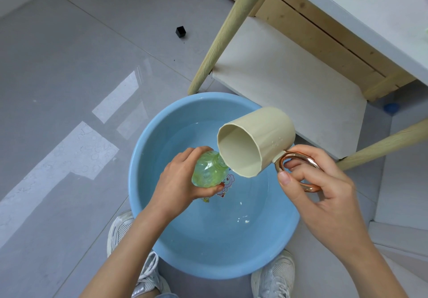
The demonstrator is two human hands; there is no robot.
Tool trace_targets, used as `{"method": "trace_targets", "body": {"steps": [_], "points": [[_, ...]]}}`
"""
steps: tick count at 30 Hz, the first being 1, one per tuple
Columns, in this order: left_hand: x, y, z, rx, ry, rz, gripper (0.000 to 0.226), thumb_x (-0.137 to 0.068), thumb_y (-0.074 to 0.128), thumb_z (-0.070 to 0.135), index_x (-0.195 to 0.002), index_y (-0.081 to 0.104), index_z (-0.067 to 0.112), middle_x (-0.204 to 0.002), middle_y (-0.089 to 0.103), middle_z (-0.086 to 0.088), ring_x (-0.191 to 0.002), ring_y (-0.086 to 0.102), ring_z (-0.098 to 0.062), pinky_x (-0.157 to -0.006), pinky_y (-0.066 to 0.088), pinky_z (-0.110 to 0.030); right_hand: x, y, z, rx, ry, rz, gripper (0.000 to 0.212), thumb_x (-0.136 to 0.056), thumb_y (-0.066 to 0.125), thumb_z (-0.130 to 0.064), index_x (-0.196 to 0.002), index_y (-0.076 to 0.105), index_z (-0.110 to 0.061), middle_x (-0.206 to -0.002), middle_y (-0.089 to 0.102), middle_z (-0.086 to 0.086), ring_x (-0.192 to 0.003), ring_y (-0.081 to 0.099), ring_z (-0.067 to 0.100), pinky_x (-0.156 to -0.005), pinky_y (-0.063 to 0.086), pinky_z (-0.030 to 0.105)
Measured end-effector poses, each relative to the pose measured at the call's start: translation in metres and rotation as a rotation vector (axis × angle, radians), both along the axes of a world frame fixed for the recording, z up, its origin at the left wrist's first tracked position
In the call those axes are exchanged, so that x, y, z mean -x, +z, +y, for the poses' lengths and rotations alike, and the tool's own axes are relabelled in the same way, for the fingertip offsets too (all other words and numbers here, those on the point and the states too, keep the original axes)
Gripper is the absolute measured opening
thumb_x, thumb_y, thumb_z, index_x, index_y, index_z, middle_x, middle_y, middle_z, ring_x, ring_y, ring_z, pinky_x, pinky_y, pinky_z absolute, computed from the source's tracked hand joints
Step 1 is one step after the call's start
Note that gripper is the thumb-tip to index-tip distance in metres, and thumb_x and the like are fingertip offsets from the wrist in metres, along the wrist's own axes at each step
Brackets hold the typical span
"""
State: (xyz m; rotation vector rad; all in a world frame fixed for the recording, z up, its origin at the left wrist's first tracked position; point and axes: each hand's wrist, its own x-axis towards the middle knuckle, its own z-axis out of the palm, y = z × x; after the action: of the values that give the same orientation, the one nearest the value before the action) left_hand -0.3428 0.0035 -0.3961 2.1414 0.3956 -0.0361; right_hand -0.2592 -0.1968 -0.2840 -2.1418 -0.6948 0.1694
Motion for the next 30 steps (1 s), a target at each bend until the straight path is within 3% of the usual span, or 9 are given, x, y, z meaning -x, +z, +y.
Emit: {"method": "trace_targets", "body": {"steps": [10,21,30], "points": [[0.0001,-0.0019,0.0002,0.009,0.001,-0.005,0.075,-0.06,0.079,0.058,-0.125,0.047,0.036,-0.111,0.051,0.022,-0.106,0.049,-0.009,-0.083,0.042,-0.031,0.0004,0.0008,0.0006,0.031,0.01,-0.038,0.037,-0.086,0.058,-0.034,-0.061,0.059,-0.007,-0.108,0.058,0.005,-0.092,0.06,0.009,-0.076,0.041,0.004],[-0.0002,-0.0011,-0.0007,-0.003,-0.002,-0.001,0.074,-0.062,0.081,0.053,-0.125,0.048,0.034,-0.113,0.052,0.021,-0.107,0.049,-0.009,-0.083,0.04,-0.028,-0.0003,0.0024,0.0006,0.035,0.021,-0.056,0.045,-0.091,0.054,-0.045,-0.063,0.059,-0.009,-0.11,0.057,0.005,-0.094,0.06,0.006,-0.078,0.041,0.004],[-0.0019,-0.0006,-0.0009,0.002,-0.002,0.005,0.074,-0.062,0.08,0.053,-0.125,0.047,0.035,-0.111,0.05,0.023,-0.107,0.048,-0.009,-0.084,0.041,-0.03,0.0,0.0017,0.0002,0.062,0.013,-0.097,0.04,-0.088,0.057,-0.038,-0.061,0.058,-0.008,-0.11,0.056,0.006,-0.095,0.06,0.011,-0.078,0.041,0.006]]}}
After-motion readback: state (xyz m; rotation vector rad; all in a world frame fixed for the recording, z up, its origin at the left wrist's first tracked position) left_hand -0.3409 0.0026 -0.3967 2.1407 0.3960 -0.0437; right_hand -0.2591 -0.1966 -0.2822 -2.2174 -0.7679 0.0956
